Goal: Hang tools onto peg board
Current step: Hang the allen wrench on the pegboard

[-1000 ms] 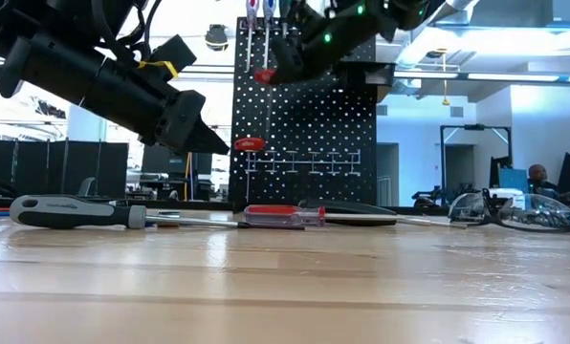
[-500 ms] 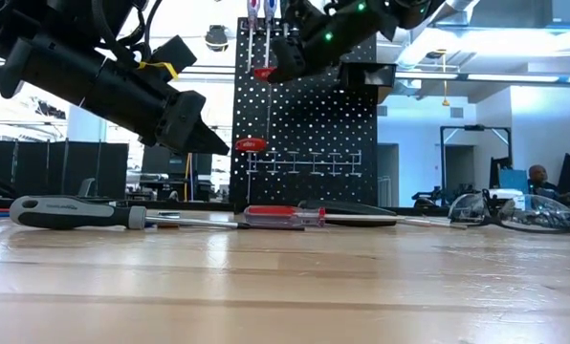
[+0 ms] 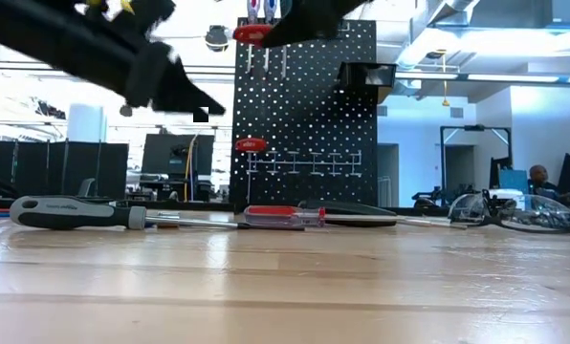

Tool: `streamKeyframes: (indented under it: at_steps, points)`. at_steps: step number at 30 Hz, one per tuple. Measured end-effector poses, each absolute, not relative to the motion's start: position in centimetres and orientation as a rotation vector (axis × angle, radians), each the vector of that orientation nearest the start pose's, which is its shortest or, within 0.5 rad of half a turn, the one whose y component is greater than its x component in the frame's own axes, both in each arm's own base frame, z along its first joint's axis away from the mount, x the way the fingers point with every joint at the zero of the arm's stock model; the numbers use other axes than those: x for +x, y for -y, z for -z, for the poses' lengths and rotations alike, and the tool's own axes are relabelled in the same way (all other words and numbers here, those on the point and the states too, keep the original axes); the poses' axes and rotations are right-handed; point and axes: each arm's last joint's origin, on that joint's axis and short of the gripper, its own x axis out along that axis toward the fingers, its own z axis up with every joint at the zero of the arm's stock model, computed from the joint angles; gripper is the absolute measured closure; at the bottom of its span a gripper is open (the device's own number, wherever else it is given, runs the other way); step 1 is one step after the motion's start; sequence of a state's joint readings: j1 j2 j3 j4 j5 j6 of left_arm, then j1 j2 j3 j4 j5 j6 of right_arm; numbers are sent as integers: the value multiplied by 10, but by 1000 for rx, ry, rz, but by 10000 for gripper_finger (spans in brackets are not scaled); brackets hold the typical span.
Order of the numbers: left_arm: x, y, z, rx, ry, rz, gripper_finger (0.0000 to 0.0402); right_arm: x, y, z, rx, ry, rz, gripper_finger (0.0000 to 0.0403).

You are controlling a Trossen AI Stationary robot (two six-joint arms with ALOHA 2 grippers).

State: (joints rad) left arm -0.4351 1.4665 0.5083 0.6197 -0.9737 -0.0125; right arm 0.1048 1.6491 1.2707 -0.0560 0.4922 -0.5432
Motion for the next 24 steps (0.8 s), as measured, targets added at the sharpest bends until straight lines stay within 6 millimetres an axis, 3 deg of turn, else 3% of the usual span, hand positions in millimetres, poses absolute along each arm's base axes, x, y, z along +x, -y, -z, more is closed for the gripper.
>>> streamKeyframes:
  at_steps: [6,12,24]
  points:
    - [242,100,-190,298,-204,-390,283,359,-51,-260,-517,-613,54,348]
    - [244,106,-197,322,-138,-256,282,352,-53,-230,-441,-578,65,348]
    - [257,83,-195,100,-120,-275,199,352,-57,-227,-396,-488,36,348]
